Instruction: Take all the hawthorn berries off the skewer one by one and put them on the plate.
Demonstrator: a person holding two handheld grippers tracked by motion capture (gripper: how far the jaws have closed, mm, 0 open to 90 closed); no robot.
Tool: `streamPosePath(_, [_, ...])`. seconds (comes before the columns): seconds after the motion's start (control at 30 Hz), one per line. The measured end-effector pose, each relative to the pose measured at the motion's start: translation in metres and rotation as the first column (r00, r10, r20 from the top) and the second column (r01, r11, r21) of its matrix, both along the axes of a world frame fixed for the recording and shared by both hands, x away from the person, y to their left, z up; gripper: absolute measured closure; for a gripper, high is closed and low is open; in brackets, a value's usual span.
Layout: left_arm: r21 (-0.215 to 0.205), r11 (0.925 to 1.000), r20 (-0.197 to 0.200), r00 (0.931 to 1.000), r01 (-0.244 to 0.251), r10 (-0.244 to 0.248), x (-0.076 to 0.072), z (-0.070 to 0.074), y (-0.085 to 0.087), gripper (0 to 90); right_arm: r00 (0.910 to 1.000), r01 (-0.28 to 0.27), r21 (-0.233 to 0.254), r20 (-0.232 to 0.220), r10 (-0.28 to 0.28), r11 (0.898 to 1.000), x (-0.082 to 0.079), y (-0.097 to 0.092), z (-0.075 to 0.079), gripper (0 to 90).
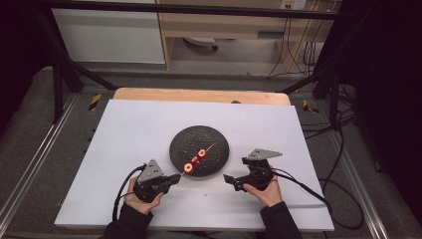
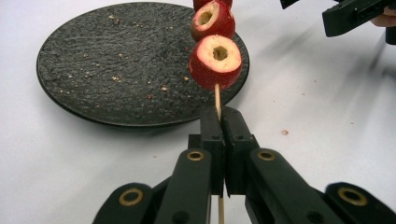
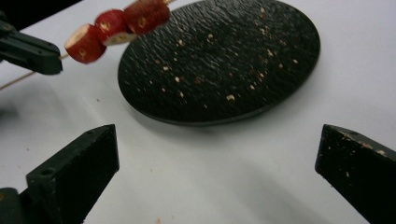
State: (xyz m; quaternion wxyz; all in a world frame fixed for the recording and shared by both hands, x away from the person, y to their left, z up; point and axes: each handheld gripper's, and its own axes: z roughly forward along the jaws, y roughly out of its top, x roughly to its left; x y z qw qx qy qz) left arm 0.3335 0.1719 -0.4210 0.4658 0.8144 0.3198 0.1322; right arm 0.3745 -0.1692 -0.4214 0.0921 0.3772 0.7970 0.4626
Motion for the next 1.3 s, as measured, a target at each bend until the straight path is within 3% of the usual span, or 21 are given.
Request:
streamPosePath(0.3, [0.006, 0.9999, 0.014, 0.9999, 0.008, -0.009, -0.003, 0.000, -0.003, 88.1, 0.9994, -0.033, 0.064, 0.015, 0.032, 0.997, 0.009, 0.027, 0.016, 3.9])
streamPosePath(0.53, [0.011, 0.9998, 0.022, 0.9996, 0.018, -0.018, -0.005, -0.001, -0.007, 88.1, 0.9988, -0.045, 0.135, -0.012, 0.047, 0.990, 0.019, 0.044, 0.019, 16.2])
streamPosePath(0.73, [0.012, 0.9996, 0.023, 0.9994, 0.027, -0.027, -0.006, -0.001, -0.010, 88.1, 0.9986, -0.029, 0.176, -0.039, 0.036, 0.984, 0.026, 0.044, 0.017, 28.1])
streamPosePath(0.9, [0.007, 0.9994, 0.029, 0.9990, 0.034, -0.035, -0.008, -0.002, -0.013, 88.1, 0.9962, -0.019, 0.243, -0.078, 0.039, 0.970, 0.032, 0.045, 0.017, 40.3])
streamPosePath(1.3, [-0.003, 0.9993, 0.043, 0.9984, 0.038, -0.038, -0.010, -0.002, -0.015, 88.1, 0.9882, -0.009, 0.293, -0.144, 0.053, 0.956, 0.035, 0.045, 0.016, 56.7])
